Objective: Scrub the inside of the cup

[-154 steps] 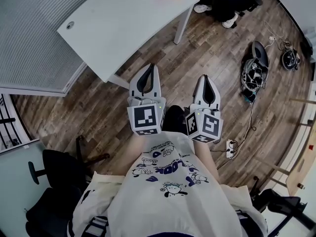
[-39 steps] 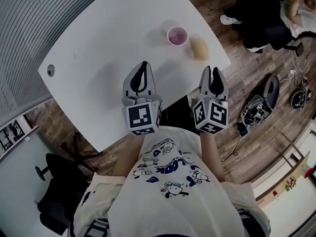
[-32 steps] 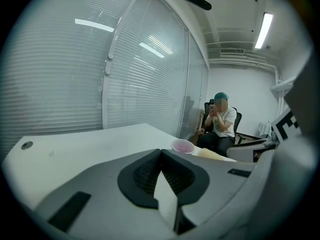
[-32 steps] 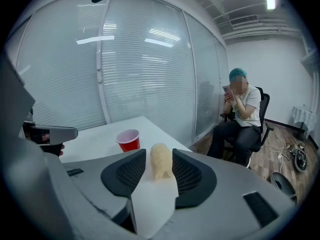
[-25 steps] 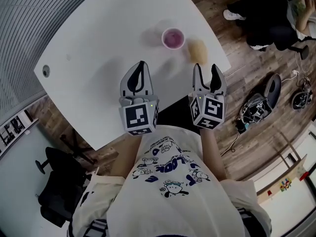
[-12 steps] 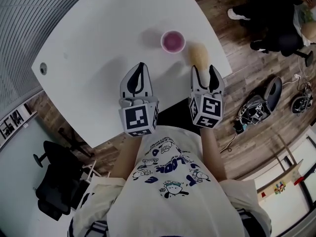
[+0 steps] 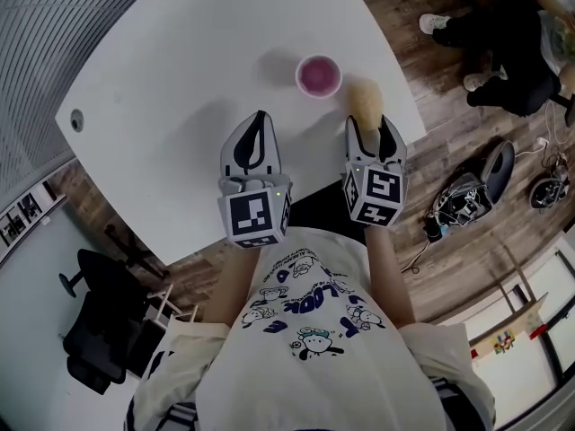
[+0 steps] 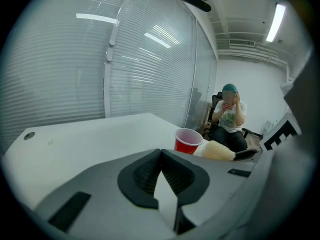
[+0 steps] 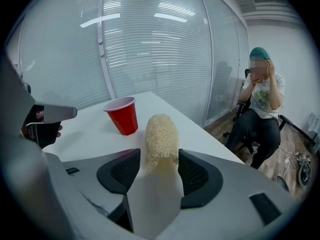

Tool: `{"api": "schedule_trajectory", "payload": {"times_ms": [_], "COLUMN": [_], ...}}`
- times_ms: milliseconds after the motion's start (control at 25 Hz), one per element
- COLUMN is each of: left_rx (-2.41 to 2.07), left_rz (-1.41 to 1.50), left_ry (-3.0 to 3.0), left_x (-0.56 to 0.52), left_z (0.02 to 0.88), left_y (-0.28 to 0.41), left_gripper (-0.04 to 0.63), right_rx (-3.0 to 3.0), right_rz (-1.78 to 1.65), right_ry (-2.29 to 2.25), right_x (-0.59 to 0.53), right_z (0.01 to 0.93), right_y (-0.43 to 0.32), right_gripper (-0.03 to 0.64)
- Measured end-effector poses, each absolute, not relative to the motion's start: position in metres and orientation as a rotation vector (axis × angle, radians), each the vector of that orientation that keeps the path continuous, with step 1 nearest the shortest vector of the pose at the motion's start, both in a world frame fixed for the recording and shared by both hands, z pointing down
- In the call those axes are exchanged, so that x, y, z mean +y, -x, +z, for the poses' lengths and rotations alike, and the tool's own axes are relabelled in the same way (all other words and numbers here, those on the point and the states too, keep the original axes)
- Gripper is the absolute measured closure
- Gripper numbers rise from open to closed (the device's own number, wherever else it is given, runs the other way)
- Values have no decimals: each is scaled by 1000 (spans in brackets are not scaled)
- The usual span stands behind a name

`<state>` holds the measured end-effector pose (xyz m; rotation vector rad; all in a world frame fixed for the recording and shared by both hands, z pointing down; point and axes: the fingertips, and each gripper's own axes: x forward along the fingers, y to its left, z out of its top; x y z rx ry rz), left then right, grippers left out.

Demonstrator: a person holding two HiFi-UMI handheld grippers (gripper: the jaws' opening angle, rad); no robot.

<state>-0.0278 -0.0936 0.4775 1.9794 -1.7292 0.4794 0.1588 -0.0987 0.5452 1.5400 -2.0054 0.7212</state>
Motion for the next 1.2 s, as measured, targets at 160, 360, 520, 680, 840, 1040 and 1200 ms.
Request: {"api": "schedule_trajectory", "payload": {"times_ms": [160, 360, 520, 680, 840, 1040, 1200], "left_rx": [-1726, -1734, -1737, -1739, -1745, -1750, -1749], "left_rz": [479, 479, 478, 477, 477, 472, 465], "left_ry": [-1972, -1958, -1951, -1949, -1950, -1958, -1961], "left_x": [-94, -93, -94, -94, -95, -97, -101], "left_z": [479, 481, 482, 482, 481, 478, 477], "left_y": [28, 32, 34, 34, 35, 36, 34], "left_gripper": [566, 566, 566, 566, 566, 566, 565], "right_rx": [-1986, -1975, -1977, -1995, -2019, -2043, -2061], "right_rz": [727, 721, 713, 692, 685, 695, 698], "right_ry": [-1555, -1562, -1577, -1587, -1591, -1605, -1615], "right_x": [-101, -103, -104, -104, -106, -110, -117], "right_z": [547, 549, 546, 541, 535, 526, 520], "right_y": [-162, -165, -166, -165, -162, -161, -163], "right_gripper": [400, 430, 477, 514, 525, 528, 529]}}
